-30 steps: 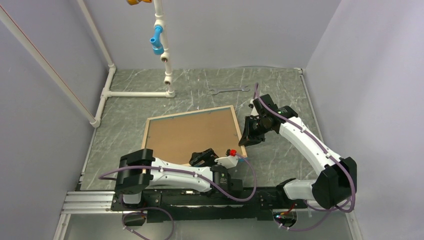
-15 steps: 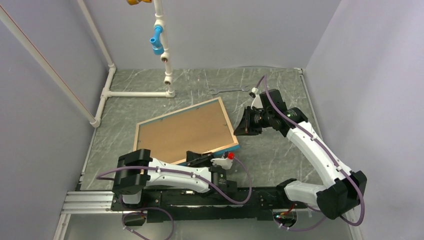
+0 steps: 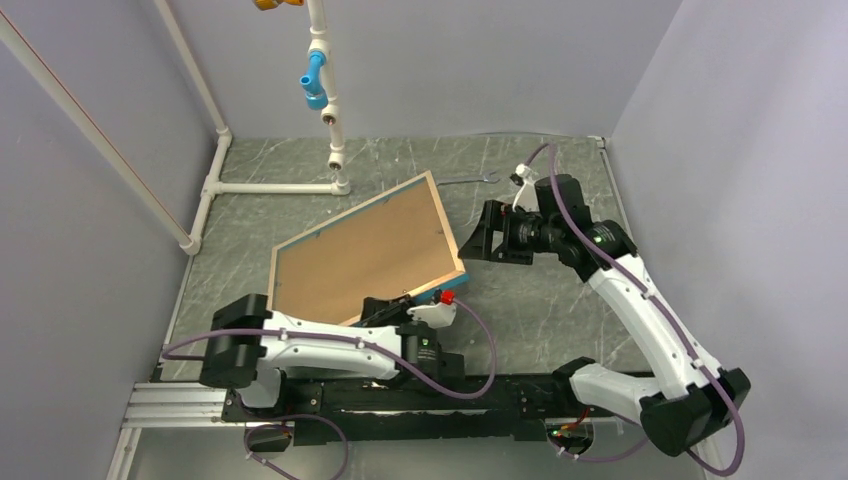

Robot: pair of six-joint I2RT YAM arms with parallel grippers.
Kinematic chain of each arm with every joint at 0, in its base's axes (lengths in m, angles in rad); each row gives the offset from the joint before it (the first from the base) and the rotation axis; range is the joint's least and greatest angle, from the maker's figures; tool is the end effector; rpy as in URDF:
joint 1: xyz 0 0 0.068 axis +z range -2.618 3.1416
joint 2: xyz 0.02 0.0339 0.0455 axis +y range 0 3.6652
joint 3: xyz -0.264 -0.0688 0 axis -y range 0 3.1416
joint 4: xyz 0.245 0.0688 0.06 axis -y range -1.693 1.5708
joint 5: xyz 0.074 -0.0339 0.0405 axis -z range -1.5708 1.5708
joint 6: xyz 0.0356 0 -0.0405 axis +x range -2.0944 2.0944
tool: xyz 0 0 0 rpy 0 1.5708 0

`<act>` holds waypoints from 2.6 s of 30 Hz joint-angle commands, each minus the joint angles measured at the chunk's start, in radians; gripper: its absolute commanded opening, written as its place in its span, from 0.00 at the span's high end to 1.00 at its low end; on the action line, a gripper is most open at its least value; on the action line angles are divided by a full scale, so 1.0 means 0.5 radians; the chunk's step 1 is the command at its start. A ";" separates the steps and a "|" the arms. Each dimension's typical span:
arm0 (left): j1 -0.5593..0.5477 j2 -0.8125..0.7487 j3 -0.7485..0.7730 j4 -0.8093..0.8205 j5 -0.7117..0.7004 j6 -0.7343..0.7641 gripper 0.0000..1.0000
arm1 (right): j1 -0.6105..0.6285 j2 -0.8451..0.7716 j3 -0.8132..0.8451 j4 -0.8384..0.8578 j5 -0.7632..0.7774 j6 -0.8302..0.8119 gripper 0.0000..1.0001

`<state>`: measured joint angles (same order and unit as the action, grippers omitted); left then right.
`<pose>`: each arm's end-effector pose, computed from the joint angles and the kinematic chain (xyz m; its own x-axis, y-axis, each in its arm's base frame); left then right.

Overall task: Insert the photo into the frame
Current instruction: Turn over the photo frame at the center of the board.

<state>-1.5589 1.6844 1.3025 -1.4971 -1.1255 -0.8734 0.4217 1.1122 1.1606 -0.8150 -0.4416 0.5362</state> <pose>0.0354 -0.2721 0.2550 -0.3399 0.8178 -0.4644 0.2700 0.5578 0.7848 0.1958 0.1045 0.3483 -0.8766 0.1129 -0.4677 -0.2362 0.7458 0.6228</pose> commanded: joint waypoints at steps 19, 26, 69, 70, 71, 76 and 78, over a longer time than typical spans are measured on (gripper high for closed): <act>-0.133 -0.888 -0.176 0.717 0.372 -0.027 1.00 | -0.021 -0.833 -0.252 1.297 -0.354 -0.755 0.00; -0.177 -1.091 -0.295 0.856 0.420 -0.007 1.00 | -0.018 -0.928 -0.491 1.744 -0.735 -1.239 0.00; -0.238 -1.437 -0.550 0.988 0.652 -0.015 1.00 | 1.010 0.171 0.184 0.957 -0.435 -3.884 0.19; -0.236 -1.434 -0.550 0.988 0.654 -0.014 1.00 | 1.010 0.171 0.185 0.922 -0.440 -3.896 0.21; -0.236 -1.433 -0.552 0.990 0.659 -0.008 1.00 | 1.010 0.173 0.189 0.888 -0.450 -3.902 0.24; -0.236 -1.429 -0.543 0.932 0.648 -0.057 1.00 | 1.010 0.159 0.237 0.711 -0.523 -3.907 0.34; -0.236 -1.437 -0.537 0.907 0.632 -0.079 1.00 | 1.010 0.145 0.238 0.661 -0.542 -3.906 0.41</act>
<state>-1.6688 0.9855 1.0042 -1.2201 -1.0050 -0.7101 0.9218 1.1988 1.2343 -0.3885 -0.6357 -1.3945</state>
